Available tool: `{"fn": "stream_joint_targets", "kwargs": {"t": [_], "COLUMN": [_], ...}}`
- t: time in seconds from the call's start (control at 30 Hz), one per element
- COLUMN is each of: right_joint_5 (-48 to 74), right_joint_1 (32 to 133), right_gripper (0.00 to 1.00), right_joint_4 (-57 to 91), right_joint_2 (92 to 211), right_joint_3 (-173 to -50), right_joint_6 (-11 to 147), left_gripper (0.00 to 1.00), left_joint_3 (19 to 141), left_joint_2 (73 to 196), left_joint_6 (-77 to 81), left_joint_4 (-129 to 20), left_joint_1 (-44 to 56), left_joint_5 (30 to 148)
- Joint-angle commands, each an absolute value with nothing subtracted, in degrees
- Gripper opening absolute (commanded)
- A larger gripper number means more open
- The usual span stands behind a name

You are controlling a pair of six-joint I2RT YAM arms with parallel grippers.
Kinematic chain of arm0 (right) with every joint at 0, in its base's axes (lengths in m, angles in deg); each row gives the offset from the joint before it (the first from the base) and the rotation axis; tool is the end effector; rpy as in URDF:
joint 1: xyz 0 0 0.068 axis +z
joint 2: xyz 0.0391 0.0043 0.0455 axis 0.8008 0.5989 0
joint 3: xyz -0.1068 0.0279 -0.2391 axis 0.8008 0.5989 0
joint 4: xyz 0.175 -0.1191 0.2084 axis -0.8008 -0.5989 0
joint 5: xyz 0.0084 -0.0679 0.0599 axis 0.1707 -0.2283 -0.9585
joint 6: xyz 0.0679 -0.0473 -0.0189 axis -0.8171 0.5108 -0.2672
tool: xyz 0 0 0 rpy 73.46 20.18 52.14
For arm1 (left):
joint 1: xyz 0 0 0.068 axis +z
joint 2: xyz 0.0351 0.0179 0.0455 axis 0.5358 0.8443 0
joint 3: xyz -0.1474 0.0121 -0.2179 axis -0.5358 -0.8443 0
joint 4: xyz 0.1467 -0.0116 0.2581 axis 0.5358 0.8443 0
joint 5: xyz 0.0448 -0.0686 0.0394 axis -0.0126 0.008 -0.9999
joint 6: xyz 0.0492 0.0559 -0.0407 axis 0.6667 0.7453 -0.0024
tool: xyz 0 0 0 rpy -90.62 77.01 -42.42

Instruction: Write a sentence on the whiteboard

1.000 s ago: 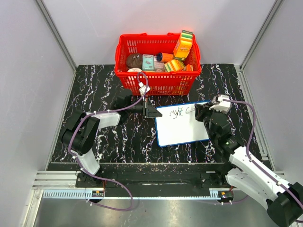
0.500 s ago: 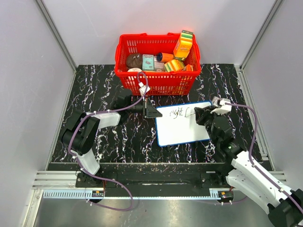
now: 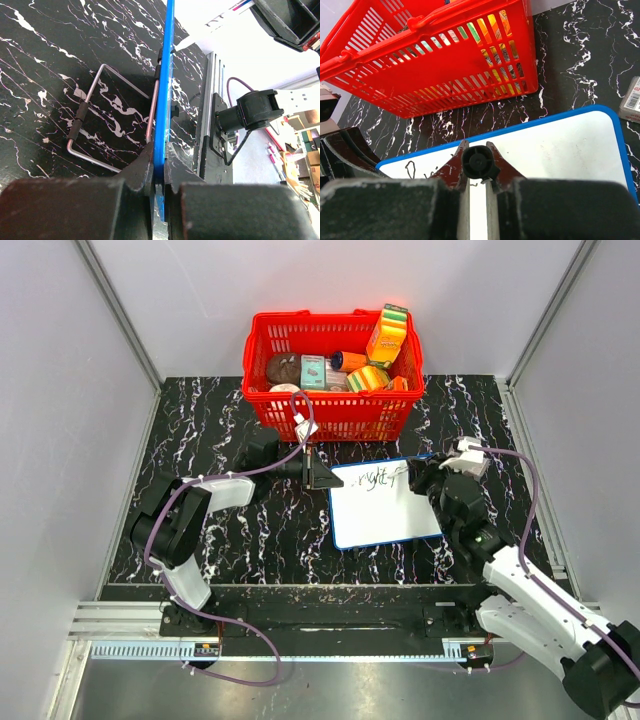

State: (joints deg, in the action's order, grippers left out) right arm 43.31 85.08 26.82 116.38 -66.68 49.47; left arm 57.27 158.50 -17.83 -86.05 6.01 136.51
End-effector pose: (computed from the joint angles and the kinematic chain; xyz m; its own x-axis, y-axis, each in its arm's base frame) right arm 0.2484 0.1202 0.2634 -0.1521 0.3718 -0.9158 -0.1021 0.9157 0.3887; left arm 0.3319 -0.2336 0.1544 -0.7157 0.0268 -0.6979 0.6891 0.1904 -0.6992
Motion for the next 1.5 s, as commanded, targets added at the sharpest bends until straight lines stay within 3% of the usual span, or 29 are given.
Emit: {"fn": "stream_joint_targets", "kwargs": {"t": [0.0,1.03,1.47], "right_joint_5": [45.1,51.4,43.0], "right_joint_1": [84.8,84.8,84.7], "right_gripper": [0.0,0.0,0.0], "right_joint_4": [30.2,24.8,27.0], "right_joint_2": [116.4,115.3,111.5], "right_joint_3": [-68.9,-68.8,-70.2], "right_joint_6": [50.9,52.6,55.0], "left_gripper": [0.0,0.0,0.0], "left_joint_3": [58.8,58.6,58.6], "left_joint_2": [159.0,158.9,158.2], "left_joint_6": [-12.5,-12.5,-11.2], "left_joint_4": [-86.5,-86.4,-84.9], "left_joint_1": [5.8,5.8,5.8], "left_joint_5": [135.3,135.3,134.4]}}
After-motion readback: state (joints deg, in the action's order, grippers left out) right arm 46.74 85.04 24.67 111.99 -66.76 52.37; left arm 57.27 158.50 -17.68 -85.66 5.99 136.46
